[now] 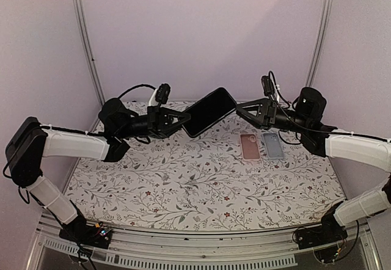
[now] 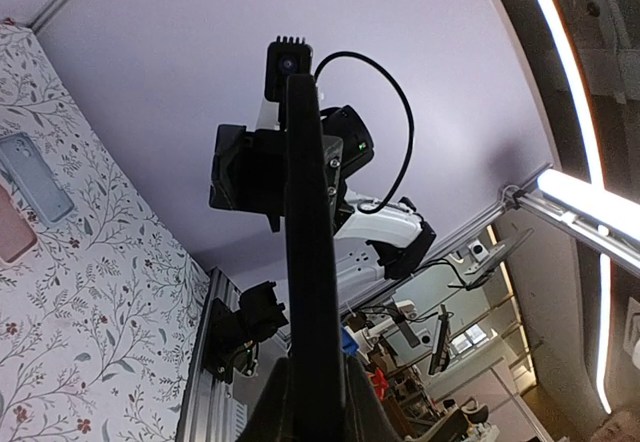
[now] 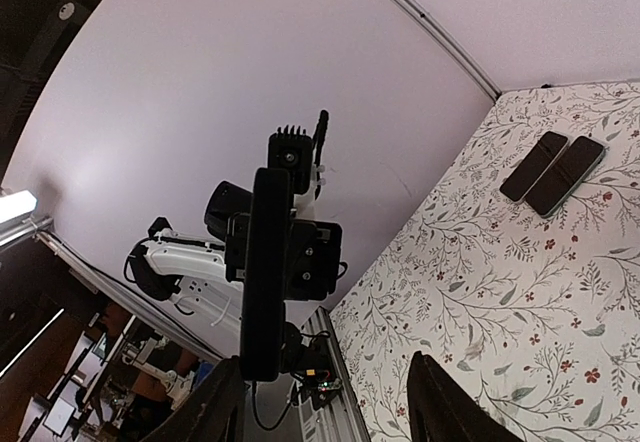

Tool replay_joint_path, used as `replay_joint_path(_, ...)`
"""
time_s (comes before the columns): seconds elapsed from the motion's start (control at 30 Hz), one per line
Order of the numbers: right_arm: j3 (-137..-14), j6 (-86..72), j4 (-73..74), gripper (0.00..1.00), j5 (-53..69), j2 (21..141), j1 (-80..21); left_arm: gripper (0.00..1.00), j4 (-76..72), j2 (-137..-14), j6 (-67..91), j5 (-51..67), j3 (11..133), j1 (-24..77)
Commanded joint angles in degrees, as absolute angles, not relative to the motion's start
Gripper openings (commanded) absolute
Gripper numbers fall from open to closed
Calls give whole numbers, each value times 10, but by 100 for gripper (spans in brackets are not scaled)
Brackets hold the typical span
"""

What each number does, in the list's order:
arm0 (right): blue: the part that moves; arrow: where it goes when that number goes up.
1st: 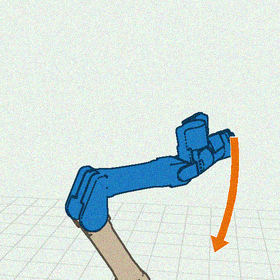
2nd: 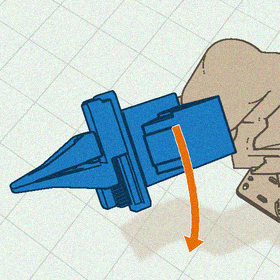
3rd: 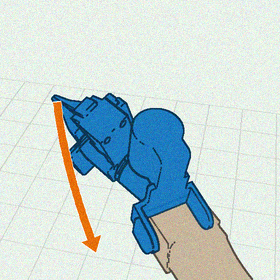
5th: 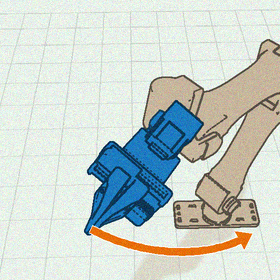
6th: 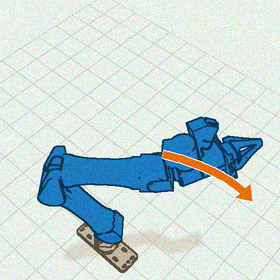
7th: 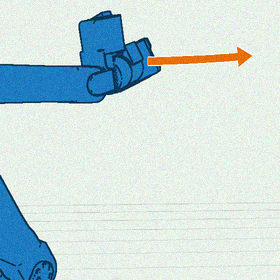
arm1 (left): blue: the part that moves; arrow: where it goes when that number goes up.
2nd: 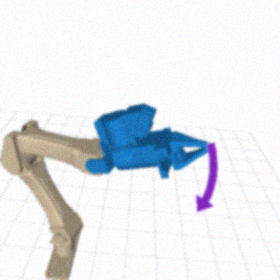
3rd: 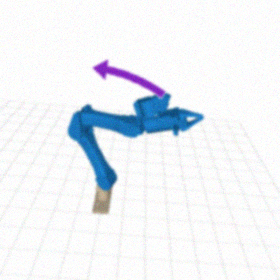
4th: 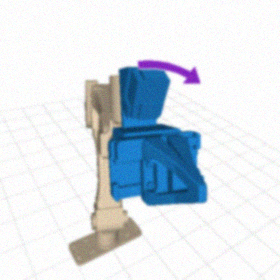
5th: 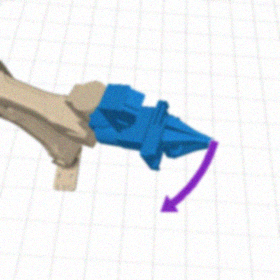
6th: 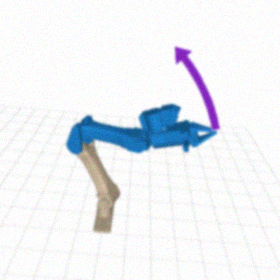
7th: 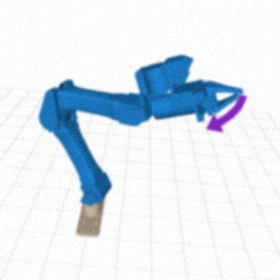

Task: Take the phone out of the phone case
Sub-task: Remove the bottom right corner of the phone case from the phone.

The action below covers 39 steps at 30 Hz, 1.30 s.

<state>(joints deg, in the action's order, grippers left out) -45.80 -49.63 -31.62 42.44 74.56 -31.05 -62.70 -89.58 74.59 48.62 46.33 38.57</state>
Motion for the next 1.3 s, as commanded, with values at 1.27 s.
replay_joint_path(1.27, -431, -516, -259, 55, 404, 809, -310, 0, -863, -867, 767, 486, 490, 419)
